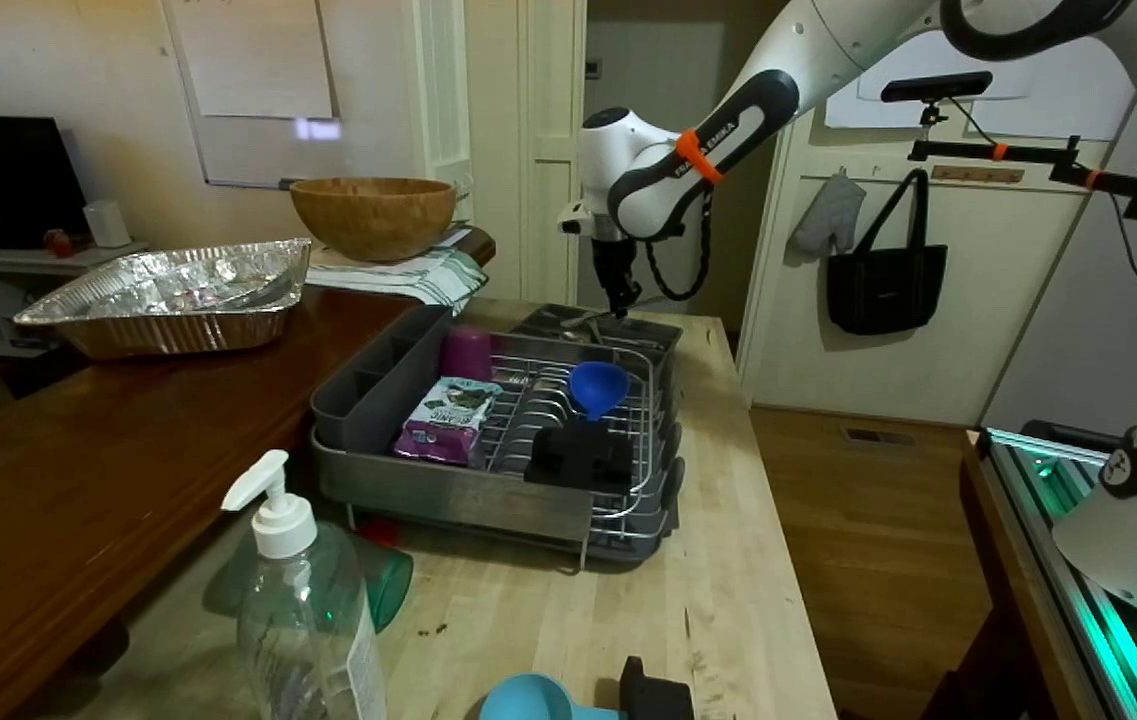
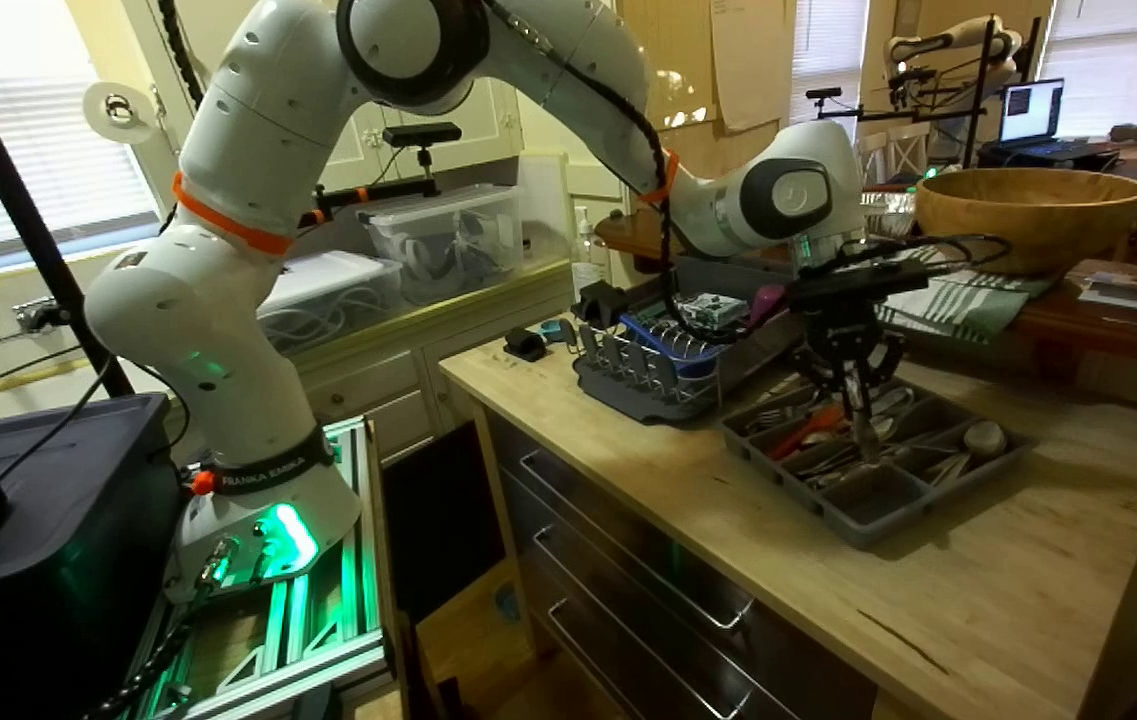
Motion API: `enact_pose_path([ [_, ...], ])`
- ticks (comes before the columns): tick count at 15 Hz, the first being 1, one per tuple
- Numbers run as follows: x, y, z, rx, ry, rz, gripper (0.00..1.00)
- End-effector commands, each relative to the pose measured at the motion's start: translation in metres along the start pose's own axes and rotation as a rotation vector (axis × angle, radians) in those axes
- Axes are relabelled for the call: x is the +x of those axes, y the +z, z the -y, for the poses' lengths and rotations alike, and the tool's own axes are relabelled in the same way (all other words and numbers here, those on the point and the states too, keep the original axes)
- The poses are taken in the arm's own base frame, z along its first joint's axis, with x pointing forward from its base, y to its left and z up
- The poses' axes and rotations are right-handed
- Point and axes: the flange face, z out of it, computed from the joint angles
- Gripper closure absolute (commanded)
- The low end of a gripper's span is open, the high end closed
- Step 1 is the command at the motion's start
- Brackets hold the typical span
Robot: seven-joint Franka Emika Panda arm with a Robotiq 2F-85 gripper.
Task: Remove the silver knife from the utensil holder and put it in the drying rack
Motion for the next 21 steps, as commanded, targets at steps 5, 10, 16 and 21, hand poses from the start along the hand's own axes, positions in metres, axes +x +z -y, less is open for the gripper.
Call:
enact_pose_path([
  [5, 0.049, -0.081, 0.046, -0.147, -0.199, -0.04, 0.96],
  [10, 0.068, -0.127, 0.088, -0.228, -0.292, -0.056, 0.96],
  [16, 0.073, -0.128, 0.083, -0.204, -0.29, -0.051, 0.82],
  [21, 0.113, -0.154, 0.114, -0.286, -0.381, -0.106, 0.96],
])
